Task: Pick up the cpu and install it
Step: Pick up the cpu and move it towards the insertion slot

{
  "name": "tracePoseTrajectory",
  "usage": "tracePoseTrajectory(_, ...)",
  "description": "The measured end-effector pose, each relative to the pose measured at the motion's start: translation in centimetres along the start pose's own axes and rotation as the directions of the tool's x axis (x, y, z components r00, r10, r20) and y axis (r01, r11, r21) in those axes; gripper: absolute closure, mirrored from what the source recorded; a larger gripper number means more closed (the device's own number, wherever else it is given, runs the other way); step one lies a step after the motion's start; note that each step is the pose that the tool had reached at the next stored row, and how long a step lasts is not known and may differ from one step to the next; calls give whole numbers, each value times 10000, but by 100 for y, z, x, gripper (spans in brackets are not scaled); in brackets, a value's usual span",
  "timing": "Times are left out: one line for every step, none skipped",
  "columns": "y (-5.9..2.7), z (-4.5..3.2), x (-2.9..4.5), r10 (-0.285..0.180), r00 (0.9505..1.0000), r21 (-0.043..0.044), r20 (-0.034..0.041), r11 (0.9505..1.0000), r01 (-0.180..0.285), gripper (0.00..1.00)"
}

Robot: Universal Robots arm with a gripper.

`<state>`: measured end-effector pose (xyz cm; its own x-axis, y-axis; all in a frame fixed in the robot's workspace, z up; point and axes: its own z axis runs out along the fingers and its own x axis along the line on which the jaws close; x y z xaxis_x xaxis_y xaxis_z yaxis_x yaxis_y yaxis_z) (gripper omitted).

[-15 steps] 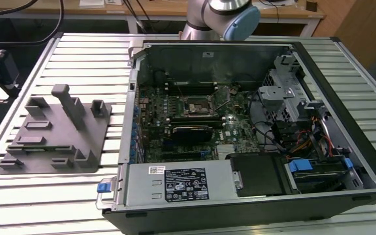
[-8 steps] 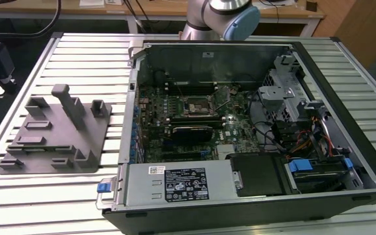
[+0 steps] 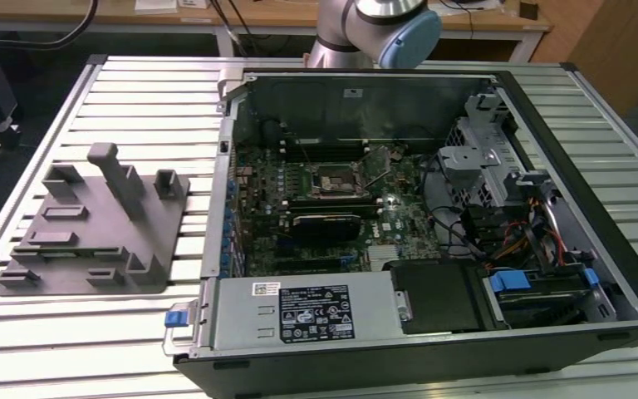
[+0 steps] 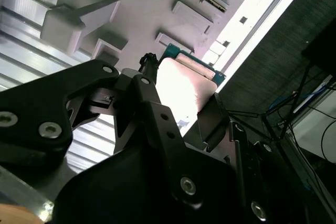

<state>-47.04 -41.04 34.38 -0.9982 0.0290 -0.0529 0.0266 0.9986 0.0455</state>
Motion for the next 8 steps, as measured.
tracePoseTrajectory(1,-17,-1,0,10000,0,5,10000,0,45)
tracePoseTrajectory(2,-32,-2,0,10000,-1,13,10000,0,45)
tracePoseTrajectory(2,-49,-3,0,10000,-1,18,10000,0,45)
tracePoseTrajectory(3,-65,-4,-1,10000,-1,24,10000,1,45)
tracePoseTrajectory(4,-81,-4,-1,10000,-1,28,10000,1,45)
tracePoseTrajectory(5,-97,-5,-1,10000,-1,33,10000,1,45)
tracePoseTrajectory(5,-114,-6,-1,10000,-1,37,10000,1,45)
tracePoseTrajectory(6,-129,-7,-2,10000,-1,43,10000,2,45)
